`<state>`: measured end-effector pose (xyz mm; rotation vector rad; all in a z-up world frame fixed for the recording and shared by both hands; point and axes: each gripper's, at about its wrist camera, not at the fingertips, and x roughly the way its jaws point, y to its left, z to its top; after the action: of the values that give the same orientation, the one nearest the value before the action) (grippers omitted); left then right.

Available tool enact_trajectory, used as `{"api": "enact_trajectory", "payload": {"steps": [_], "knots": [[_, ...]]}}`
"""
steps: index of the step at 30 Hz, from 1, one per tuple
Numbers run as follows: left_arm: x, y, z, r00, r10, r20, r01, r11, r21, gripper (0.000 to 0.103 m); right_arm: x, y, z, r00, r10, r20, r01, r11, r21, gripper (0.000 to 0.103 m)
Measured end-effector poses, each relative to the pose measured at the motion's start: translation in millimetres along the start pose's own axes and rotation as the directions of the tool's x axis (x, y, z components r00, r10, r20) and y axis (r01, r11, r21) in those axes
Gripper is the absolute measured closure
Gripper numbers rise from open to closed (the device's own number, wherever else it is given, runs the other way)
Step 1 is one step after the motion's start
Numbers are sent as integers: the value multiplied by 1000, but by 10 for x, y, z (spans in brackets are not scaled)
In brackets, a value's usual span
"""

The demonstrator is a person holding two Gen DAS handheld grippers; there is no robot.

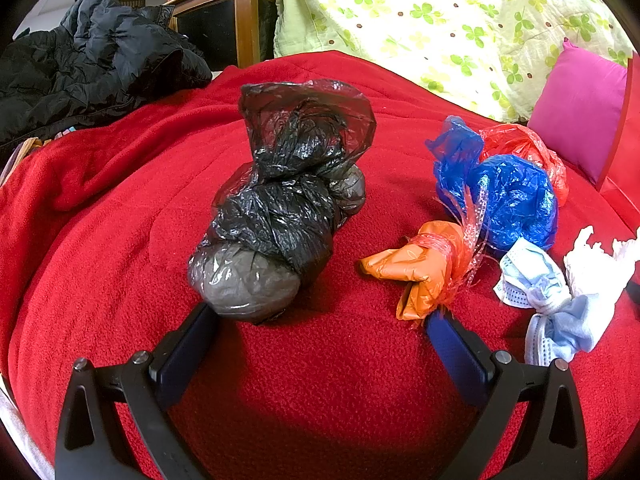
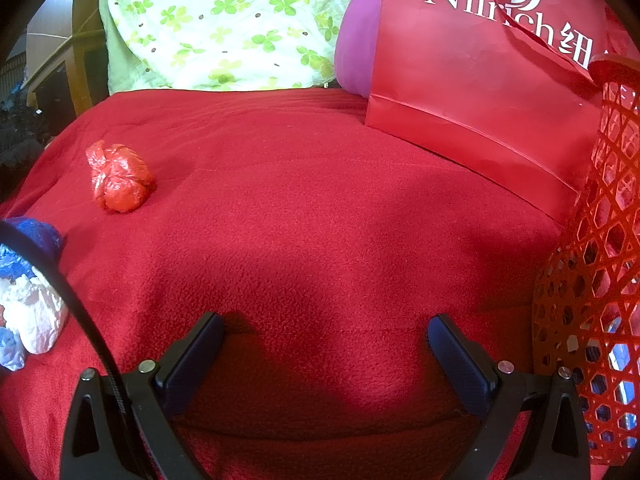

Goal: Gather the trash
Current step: 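Move both tools toward the face mask and white tissue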

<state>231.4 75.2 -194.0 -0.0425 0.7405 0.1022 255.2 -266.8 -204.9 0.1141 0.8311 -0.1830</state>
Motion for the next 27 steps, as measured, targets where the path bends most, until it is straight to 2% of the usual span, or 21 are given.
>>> {"api": "enact_trajectory", "payload": {"steps": [6,9,11,13,16,17,20,22,25,26,27], "knots": [[-88,15,-48,1000,-13,-15,14,1000,12,0,-64,-15,9,998,20,-60,-19,1000,16,0],[-199,-6,-96,1000,-4,-26,5,999,49,0,-117,85,53,994,-2,-108,1,1000,-10,0],[-330,-20,-128,1000,-9,-16,10,998,54,0,-244,197,70,996,43,-83,-47,998,-47,0],[-494,-50,-163,1000,-16,12,15,998,63,0,-480,347,102,995,95,-10,-96,991,-98,0],[-730,-129,-227,999,-14,41,10,994,105,0,-781,528,128,974,218,55,-207,965,-160,0],[-805,-152,-247,999,-22,45,17,993,114,0,-868,583,132,960,273,61,-260,950,-171,0],[-972,-197,-258,998,-32,59,23,990,139,0,-939,712,159,925,380,24,-370,913,-173,0],[-1036,-202,-212,998,-37,59,28,989,142,0,-936,790,162,908,418,3,-412,895,-172,0],[-1076,-174,-118,997,-55,49,49,991,122,0,-854,964,183,899,436,-38,-435,882,-181,1],[-1090,-165,-103,997,-55,50,49,991,121,0,-811,1007,183,895,442,-54,-445,879,-175,2],[-1108,-164,-99,997,-53,50,47,992,121,0,-726,1062,199,886,456,-90,-464,872,-158,11]]}}
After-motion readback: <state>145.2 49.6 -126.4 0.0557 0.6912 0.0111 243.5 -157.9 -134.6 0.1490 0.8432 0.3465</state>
